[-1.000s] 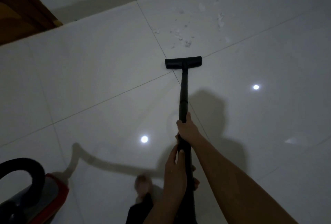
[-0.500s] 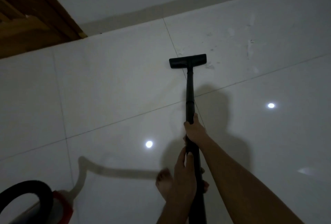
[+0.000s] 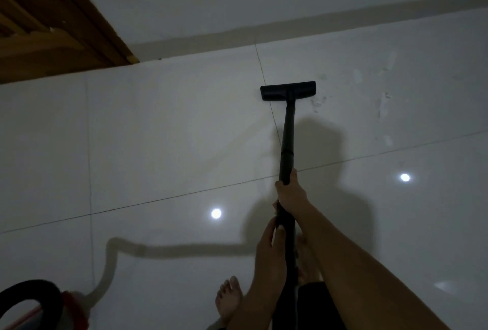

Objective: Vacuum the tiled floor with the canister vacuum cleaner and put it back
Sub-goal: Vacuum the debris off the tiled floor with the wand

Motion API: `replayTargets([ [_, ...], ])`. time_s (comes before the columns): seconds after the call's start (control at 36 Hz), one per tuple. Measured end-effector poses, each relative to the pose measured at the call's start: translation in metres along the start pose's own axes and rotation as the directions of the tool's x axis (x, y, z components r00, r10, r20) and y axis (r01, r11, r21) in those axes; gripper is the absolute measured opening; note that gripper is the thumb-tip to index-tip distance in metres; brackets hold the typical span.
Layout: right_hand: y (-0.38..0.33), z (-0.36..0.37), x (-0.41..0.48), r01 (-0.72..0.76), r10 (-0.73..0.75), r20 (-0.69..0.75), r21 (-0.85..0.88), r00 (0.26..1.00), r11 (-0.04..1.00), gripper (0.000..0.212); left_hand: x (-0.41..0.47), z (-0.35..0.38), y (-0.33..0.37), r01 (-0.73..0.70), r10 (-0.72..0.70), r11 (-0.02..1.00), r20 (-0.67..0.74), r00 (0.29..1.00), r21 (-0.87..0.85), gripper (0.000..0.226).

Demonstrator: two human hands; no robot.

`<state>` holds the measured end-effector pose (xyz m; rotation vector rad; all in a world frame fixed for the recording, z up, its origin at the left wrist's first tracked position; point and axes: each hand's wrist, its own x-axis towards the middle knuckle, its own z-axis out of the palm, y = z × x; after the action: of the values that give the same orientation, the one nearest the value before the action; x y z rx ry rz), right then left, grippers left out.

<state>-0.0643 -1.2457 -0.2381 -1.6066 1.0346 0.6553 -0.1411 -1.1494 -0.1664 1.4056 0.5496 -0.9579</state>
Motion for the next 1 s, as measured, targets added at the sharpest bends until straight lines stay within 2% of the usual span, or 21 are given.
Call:
replayTargets([
  [0.08,-0.018,-0.015,0.013,0.018,-0.018,0.014,-0.037,1.0,0.999,0.07,0.016,0.015,0.017,0.013,-0.013,1.0,-0.047,0.999,0.005,0.025],
  [0.17,-0.032,-0.035,0.025,0.024,-0.022,0.034,-0.054,0.999,0.998,0.069,0.028,0.037,0.031,0.029,-0.031,0.999,-0.079,0.996,-0.024,0.033],
  [0.36,-0.061,-0.086,0.048,0.104,-0.101,0.028,-0.132,0.994,0.986,0.06,0.045,0.088,0.069,0.035,-0.036,0.989,-0.005,0.999,-0.144,0.035],
  [0.47,-0.081,-0.109,0.063,0.139,-0.137,0.028,-0.165,0.99,0.976,0.064,0.059,0.111,0.091,0.03,-0.036,0.986,-0.035,0.999,-0.166,0.037],
  [1.0,-0.142,-0.177,0.135,0.14,-0.141,-0.024,-0.047,0.99,0.989,0.061,0.125,0.173,0.162,-0.031,0.024,0.987,-0.048,0.999,-0.158,0.035],
])
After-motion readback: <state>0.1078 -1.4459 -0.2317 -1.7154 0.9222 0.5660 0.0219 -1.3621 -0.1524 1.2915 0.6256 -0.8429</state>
